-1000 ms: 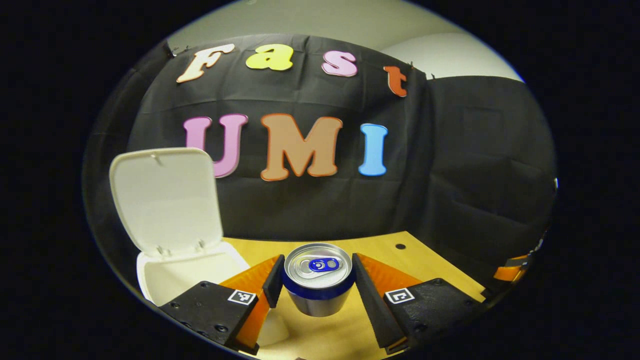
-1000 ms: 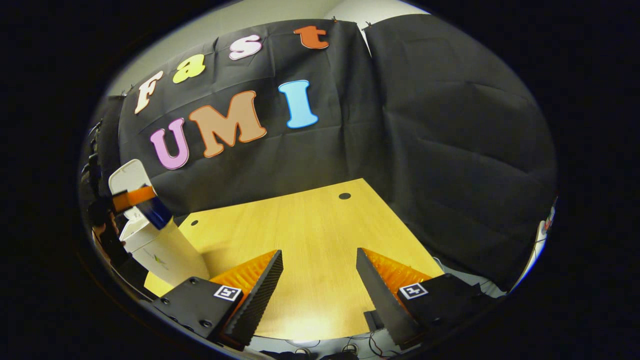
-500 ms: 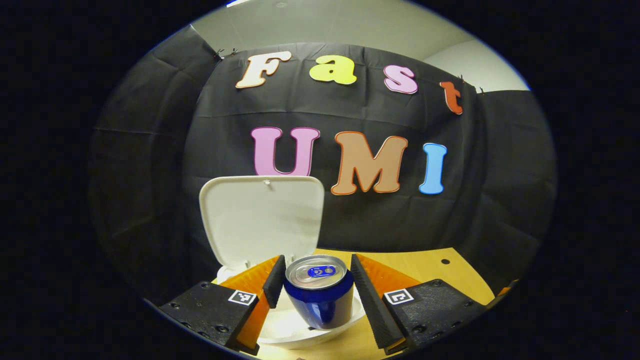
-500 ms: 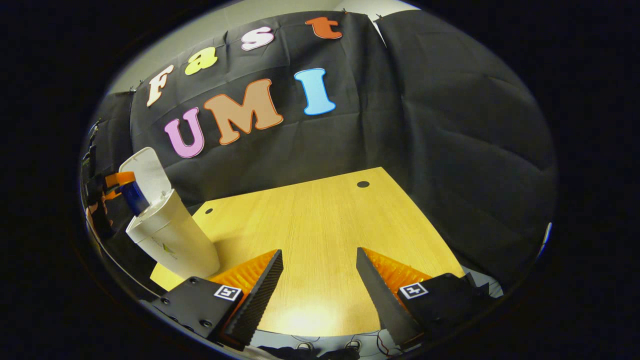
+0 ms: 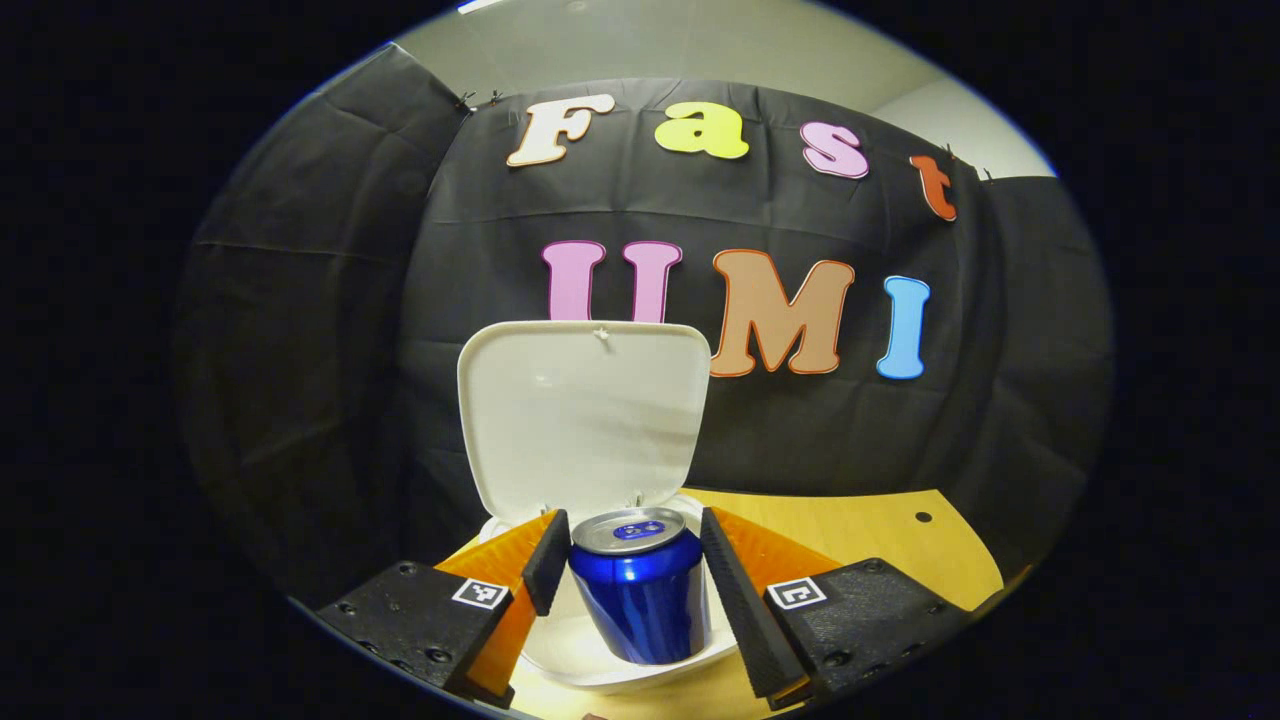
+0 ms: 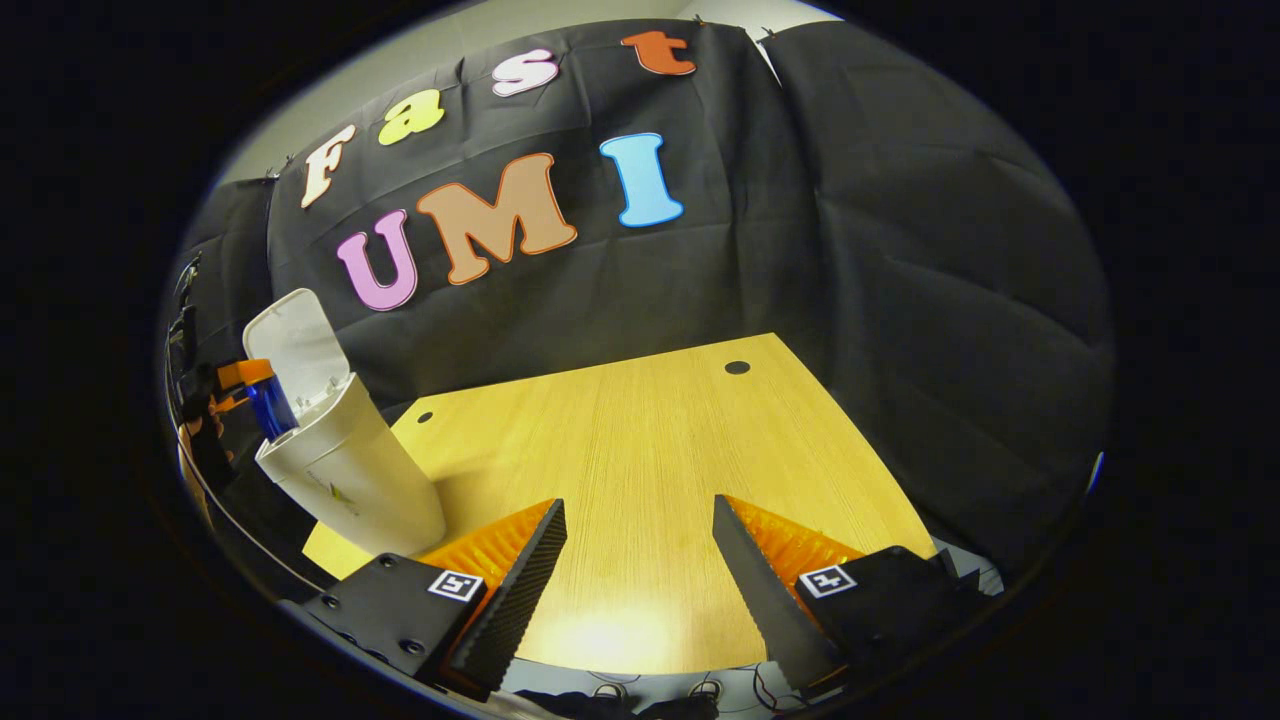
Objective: Press the lid of the desktop garbage bin to open it, pick up the crumpled paper on the desktop and throw it into the bin, then pick up the pop can on the desktop and drop it into the bin, and finally close the garbage bin lid.
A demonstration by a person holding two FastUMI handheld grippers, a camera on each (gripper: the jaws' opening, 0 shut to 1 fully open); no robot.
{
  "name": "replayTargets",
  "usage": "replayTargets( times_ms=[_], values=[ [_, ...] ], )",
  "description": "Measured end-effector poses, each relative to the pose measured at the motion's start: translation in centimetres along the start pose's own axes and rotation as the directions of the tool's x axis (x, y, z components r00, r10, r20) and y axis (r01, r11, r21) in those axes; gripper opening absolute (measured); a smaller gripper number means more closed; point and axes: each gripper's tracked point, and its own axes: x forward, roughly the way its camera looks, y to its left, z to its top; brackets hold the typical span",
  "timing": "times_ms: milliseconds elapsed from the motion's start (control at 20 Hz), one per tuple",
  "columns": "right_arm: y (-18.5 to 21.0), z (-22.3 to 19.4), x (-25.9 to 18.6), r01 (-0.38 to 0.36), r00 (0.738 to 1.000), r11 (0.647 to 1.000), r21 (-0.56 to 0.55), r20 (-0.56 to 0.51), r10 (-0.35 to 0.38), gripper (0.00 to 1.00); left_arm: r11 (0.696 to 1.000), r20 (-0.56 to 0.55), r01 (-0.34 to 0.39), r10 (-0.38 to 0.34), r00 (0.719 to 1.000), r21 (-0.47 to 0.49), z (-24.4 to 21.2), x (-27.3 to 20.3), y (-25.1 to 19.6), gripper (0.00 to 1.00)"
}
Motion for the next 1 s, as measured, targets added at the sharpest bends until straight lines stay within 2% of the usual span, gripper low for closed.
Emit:
replayTargets(
  times_ms=[50,250,350,450,650,700,750,1000],
  values=[
    [0.0,0.0,0.0,0.004,1.000,1.000,0.002,-0.001,-0.004,0.98,1.000,0.001,-0.002,0.002,1.000,-0.001,0.1,0.1,0.0,0.77],
    [-0.2,-0.1,-0.2,0.022,1.000,1.000,0.018,-0.002,-0.022,0.98,1.000,0.016,0.002,-0.002,1.000,0.016,0.7,0.0,-0.1,0.85],
    [-0.2,-0.1,-0.3,0.032,0.999,0.999,0.025,-0.001,-0.032,0.98,1.000,0.025,0.008,-0.008,1.000,0.022,1.3,0.1,-0.4,0.82],
    [-0.3,-0.2,-0.3,0.040,0.999,0.999,0.028,0.000,-0.040,0.98,0.999,0.030,0.023,-0.024,0.999,0.024,2.4,0.1,-0.7,0.85],
    [-0.7,-0.1,-0.7,0.060,0.998,0.998,0.003,-0.008,-0.060,0.98,0.998,0.062,0.059,-0.060,0.996,0.009,6.9,0.5,-0.9,0.87],
    [-0.7,-0.2,-0.7,0.057,0.998,0.998,0.003,-0.010,-0.057,0.98,0.997,0.079,0.072,-0.072,0.994,0.003,8.5,0.8,-0.8,0.83],
    [-0.6,-0.3,-0.7,0.054,0.998,0.999,0.007,-0.011,-0.054,0.98,0.997,0.097,0.075,-0.074,0.993,-0.005,9.9,1.0,-0.7,0.92],
    [-0.9,-0.2,-1.0,0.065,0.998,0.998,0.026,-0.012,-0.064,0.99,1.000,0.162,0.027,-0.025,0.986,-0.008,14.7,2.9,1.6,0.92]
  ],
)
